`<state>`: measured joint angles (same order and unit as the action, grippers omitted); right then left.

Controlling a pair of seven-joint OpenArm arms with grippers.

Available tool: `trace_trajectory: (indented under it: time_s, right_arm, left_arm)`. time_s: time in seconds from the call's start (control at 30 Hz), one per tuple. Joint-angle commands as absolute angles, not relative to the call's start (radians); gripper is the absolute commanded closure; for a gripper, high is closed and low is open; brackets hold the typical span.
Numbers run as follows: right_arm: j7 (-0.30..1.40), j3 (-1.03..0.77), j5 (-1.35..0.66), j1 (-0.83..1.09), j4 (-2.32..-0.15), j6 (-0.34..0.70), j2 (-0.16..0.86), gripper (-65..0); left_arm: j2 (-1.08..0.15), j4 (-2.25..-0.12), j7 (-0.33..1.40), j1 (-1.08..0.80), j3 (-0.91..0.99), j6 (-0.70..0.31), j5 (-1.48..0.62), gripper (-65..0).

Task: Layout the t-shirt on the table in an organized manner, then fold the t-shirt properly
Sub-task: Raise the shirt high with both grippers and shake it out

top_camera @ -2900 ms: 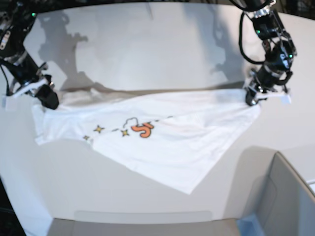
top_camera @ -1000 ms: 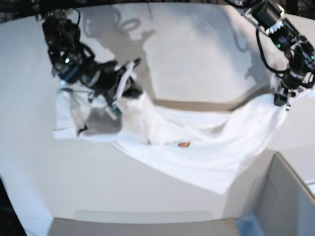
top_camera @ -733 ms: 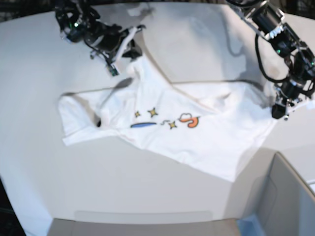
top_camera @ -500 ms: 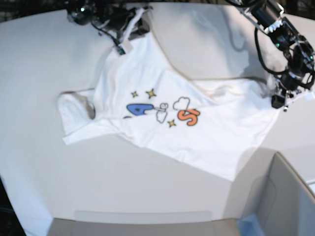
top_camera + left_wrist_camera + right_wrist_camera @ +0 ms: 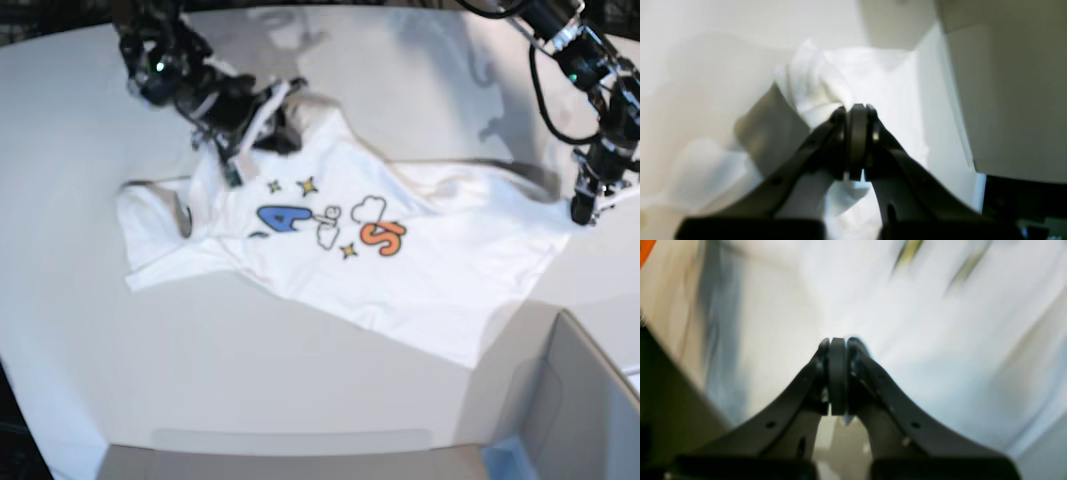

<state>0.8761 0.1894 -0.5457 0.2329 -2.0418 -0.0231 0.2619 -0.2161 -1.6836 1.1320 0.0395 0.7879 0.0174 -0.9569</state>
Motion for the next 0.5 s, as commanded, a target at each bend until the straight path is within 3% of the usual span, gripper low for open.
trace_trajectory:
  time_s: [0.0,0.13,0.47]
  right_arm:
    - [0.846,0.174,-0.558,0.176,-2.064,-0.016,0.263,0.0]
    - [0.846,0.114,-0.558,-0.096,-2.035,-0.016,0.262,0.0]
    - [0.905,-0.05,-0.564,-0.636,-1.589,-0.005,0.325,0.0]
  left_arm:
    - [-0.232,-1.709,1.127,0.108,0.769,0.015,-0.983,0.0]
    - [-0.237,-1.662,1.125,0.262,0.679,0.015,-0.977,0.0]
    - [-0.364,-1.141,1.047,0.719,0.615,0.016,-0.98,0.0]
